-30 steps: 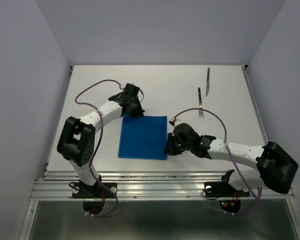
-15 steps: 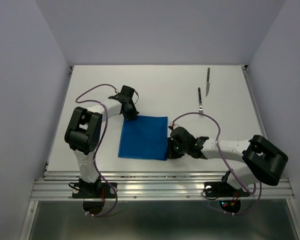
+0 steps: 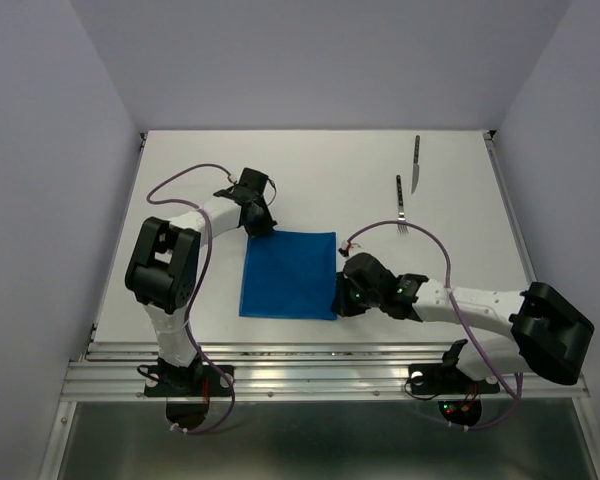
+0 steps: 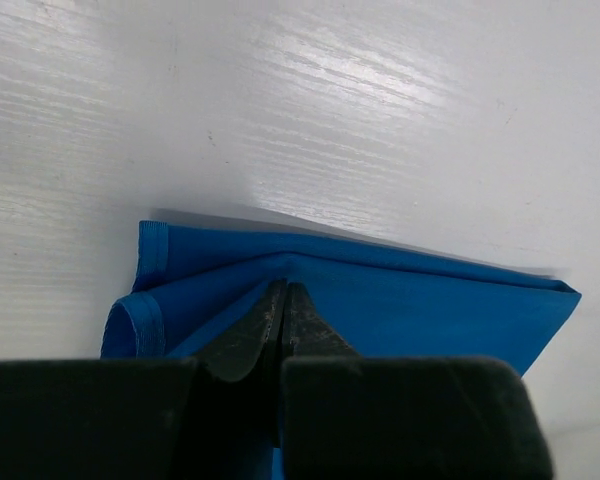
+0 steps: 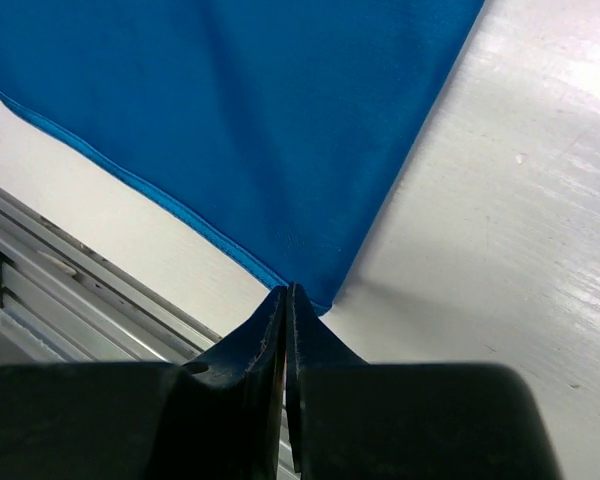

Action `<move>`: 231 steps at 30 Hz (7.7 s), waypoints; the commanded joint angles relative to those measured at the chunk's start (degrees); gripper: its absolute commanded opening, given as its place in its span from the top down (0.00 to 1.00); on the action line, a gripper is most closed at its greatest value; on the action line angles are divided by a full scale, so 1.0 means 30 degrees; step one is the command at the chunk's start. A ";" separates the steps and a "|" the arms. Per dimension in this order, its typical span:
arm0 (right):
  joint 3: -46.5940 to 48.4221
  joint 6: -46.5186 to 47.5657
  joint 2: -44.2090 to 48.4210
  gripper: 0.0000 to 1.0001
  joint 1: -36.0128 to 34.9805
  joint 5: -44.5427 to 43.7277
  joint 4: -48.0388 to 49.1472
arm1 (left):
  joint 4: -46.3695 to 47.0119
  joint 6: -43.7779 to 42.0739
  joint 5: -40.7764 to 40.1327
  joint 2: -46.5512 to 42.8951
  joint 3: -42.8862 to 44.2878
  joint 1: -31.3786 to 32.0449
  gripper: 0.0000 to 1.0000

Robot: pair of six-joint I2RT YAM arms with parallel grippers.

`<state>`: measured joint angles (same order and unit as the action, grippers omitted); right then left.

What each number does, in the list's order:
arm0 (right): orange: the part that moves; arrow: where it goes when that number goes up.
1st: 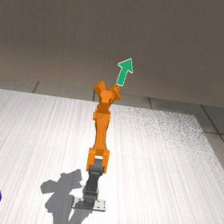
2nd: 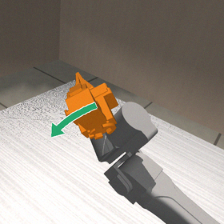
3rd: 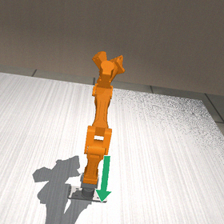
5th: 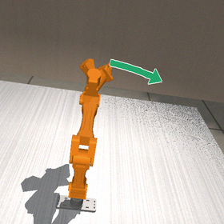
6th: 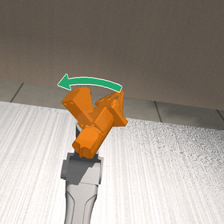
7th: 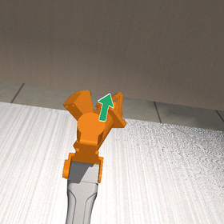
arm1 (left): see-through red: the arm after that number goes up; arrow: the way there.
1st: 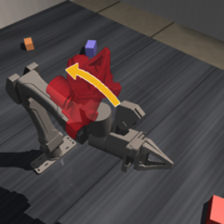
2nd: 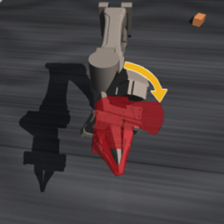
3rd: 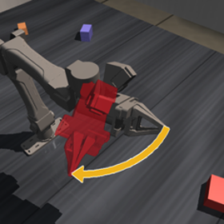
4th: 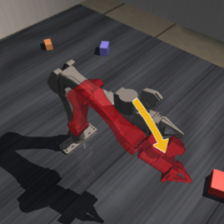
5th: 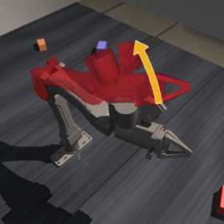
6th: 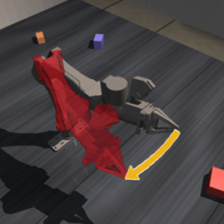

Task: Fold the napkin into a case and place the utensils inside
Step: Smooth out the lower triangle-folded napkin at the center of the board.

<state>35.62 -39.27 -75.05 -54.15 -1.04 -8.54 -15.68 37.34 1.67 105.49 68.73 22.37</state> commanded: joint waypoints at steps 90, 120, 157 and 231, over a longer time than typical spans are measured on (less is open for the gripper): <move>-0.0534 -0.2233 -0.2494 0.95 -0.0583 -0.3051 -0.0378 | 0.0334 -0.0201 -0.2492 -0.0625 -0.0351 -0.1392 0.93; 0.3448 0.2247 -0.1265 0.77 0.0531 -0.5017 -0.1549 | -0.2477 -0.0641 -0.3663 -0.4078 0.2139 -0.1538 0.68; 1.4690 0.3127 -1.0602 0.47 -0.0700 -0.6300 -0.4010 | -0.2270 -0.0933 -0.0762 -0.8647 -0.3545 -0.5022 0.67; 2.0611 0.6057 -1.5232 0.20 -0.0231 -0.5776 -0.3189 | -0.1803 -0.1930 0.2168 -0.9002 -0.4307 -0.6666 0.67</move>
<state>91.22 -23.57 -117.80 -54.13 -17.39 -17.63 -20.03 32.38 9.61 79.85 54.02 2.17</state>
